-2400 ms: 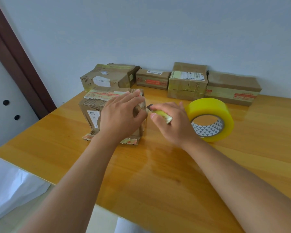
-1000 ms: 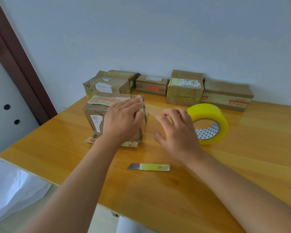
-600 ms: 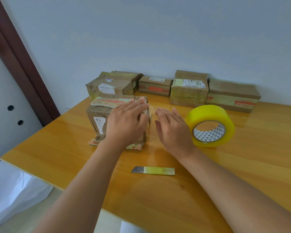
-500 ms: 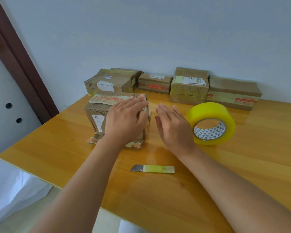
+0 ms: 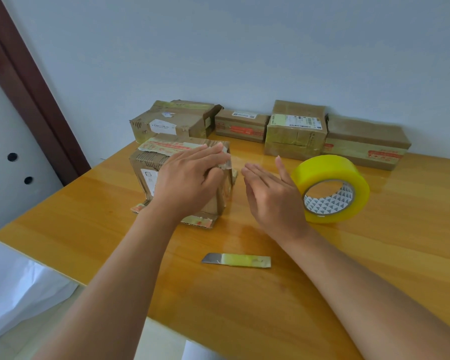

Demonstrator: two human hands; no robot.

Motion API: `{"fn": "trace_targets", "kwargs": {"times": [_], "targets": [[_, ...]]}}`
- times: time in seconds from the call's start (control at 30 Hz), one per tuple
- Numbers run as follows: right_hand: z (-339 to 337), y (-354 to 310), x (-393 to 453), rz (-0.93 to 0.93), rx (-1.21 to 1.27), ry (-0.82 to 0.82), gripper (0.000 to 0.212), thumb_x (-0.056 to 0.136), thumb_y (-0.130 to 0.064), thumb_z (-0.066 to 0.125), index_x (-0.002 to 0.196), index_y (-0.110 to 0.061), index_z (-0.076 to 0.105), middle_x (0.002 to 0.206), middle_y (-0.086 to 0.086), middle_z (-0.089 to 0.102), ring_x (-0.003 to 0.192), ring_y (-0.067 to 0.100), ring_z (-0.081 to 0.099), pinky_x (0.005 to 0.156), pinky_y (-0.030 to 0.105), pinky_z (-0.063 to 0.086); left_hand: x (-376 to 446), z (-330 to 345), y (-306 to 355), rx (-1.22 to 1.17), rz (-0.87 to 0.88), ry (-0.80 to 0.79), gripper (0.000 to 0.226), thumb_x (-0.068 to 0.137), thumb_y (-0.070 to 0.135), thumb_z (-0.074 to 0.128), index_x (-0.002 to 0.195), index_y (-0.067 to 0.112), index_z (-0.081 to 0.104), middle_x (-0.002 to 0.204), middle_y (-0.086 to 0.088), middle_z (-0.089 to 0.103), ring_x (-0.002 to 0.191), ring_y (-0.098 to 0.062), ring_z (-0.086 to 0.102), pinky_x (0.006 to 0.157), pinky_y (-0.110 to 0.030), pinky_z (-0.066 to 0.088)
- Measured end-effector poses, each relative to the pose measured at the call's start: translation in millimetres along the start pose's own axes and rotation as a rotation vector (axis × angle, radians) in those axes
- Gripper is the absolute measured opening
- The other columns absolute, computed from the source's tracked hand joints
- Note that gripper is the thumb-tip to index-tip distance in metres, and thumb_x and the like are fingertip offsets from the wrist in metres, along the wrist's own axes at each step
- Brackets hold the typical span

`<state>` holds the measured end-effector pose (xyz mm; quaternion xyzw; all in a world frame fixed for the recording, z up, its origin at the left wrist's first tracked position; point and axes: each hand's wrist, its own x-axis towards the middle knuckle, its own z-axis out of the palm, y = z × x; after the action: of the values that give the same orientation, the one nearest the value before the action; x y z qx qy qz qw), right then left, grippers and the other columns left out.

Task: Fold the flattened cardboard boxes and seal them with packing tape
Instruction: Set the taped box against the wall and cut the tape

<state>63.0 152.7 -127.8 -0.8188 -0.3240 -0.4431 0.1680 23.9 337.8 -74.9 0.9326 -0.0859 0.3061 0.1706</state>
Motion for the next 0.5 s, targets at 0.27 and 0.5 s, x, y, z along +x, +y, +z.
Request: {"fn": "trace_targets", "kwargs": {"times": [0.27, 0.5], "targets": [[-8, 12, -5, 0.01, -0.027, -0.087, 0.02, 0.095, -0.009, 0.06, 0.11, -0.004, 0.073, 0.109, 0.014, 0.074, 0.102, 0.024, 0.072, 0.117, 0.048, 0.028, -2, -8, -6, -0.003, -0.061, -0.001, 0.057, 0.089, 0.041, 0.023, 0.122, 0.034, 0.069, 0.14, 0.013, 0.057, 0.136, -0.012, 0.047, 0.11, -0.037, 0.038], [-14, -19, 0, -0.02, -0.113, -0.831, 0.04, 0.106, -0.012, 0.027, 0.138, -0.012, 0.05, 0.138, 0.005, 0.06, 0.126, 0.021, 0.054, 0.117, 0.033, 0.025, -4, -6, -7, -0.025, -0.082, 0.014, 0.056, 0.089, 0.04, 0.025, 0.122, 0.035, 0.069, 0.139, 0.012, 0.058, 0.136, -0.013, 0.047, 0.112, -0.042, 0.039]]}}
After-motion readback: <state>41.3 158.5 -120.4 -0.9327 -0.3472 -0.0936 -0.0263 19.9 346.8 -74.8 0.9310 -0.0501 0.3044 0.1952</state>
